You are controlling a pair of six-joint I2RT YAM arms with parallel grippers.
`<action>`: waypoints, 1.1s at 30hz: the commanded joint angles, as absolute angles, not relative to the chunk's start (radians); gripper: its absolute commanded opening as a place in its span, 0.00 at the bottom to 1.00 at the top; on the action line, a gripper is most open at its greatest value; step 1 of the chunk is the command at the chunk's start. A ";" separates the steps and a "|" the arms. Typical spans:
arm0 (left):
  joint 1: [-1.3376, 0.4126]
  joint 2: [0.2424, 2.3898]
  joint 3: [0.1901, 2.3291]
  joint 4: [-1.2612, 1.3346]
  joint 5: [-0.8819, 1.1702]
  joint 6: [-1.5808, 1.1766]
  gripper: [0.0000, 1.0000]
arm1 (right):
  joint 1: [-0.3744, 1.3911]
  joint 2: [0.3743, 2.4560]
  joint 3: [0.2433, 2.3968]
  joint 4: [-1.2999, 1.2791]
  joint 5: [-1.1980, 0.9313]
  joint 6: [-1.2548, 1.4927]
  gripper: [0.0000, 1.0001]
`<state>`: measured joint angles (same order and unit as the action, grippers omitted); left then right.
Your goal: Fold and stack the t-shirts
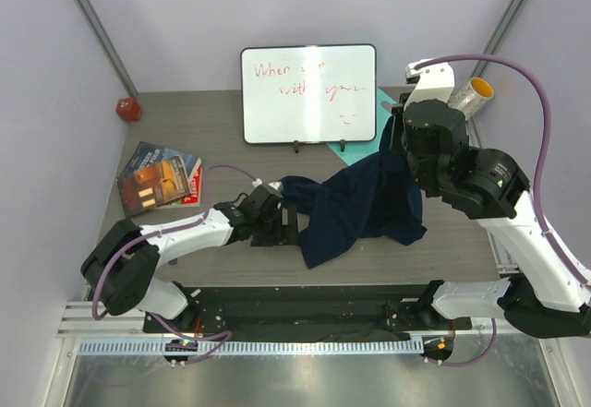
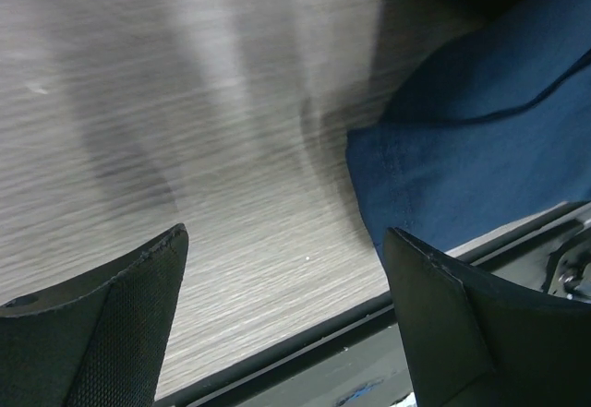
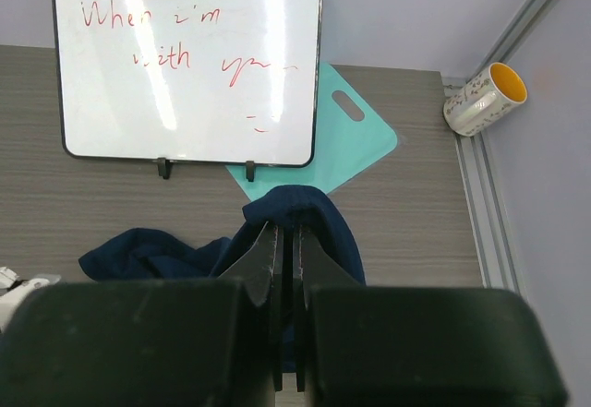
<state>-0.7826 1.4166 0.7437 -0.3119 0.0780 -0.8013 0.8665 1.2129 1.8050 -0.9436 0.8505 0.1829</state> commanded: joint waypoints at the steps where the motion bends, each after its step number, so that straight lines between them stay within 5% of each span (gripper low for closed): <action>1: -0.819 1.453 0.770 -0.241 0.129 -0.802 0.86 | 0.862 1.190 1.812 -0.894 0.867 0.178 0.01; 14: -0.923 1.583 0.870 -0.215 0.137 -0.819 0.80 | 0.845 1.161 1.743 -0.887 0.868 0.184 0.01; 18: -0.931 1.595 0.881 -0.216 0.129 -0.821 0.45 | 0.839 1.152 1.730 -0.885 0.868 0.186 0.01; 21: -0.931 1.568 0.882 -0.254 0.086 -0.830 0.04 | 0.833 1.147 1.717 -0.884 0.867 0.186 0.01; 33: -0.905 1.183 0.966 -0.610 -0.349 -0.772 0.00 | 0.778 1.091 1.632 -0.877 0.897 0.206 0.01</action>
